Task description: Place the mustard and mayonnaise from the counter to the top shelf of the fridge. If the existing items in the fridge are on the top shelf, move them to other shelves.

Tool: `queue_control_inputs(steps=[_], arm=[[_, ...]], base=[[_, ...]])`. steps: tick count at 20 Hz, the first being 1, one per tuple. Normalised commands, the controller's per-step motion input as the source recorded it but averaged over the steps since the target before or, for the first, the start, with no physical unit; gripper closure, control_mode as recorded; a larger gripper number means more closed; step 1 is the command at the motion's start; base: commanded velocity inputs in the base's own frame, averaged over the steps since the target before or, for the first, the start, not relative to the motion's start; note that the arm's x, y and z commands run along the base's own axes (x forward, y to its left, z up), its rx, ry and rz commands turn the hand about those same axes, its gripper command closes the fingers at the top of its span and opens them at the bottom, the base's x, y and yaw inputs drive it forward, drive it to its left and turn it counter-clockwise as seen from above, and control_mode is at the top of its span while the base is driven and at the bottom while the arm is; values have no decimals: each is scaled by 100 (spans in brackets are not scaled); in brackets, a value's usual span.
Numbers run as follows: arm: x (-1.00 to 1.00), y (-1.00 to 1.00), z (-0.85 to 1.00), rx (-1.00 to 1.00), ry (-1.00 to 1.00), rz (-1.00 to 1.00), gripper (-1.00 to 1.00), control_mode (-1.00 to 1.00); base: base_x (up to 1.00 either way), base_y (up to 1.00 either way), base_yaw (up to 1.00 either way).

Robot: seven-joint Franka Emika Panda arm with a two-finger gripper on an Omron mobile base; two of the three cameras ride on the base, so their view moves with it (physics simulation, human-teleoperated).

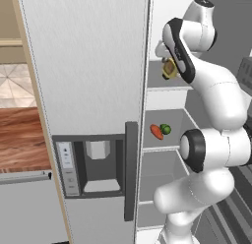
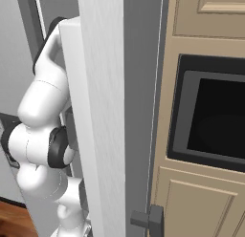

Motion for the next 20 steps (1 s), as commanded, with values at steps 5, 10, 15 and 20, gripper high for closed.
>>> queue_control_inputs(steps=[5,10,15,20], arm=[[20,0,0,0,-3,0,-100,-100],[26,0,0,-1,-3,0,-100,-100],[25,0,0,0,-4,0,-100,-100],[22,0,0,0,-4,0,-100,-100]], base=[[0,0,0],[0,0,0],[0,0,0],[0,0,0]])
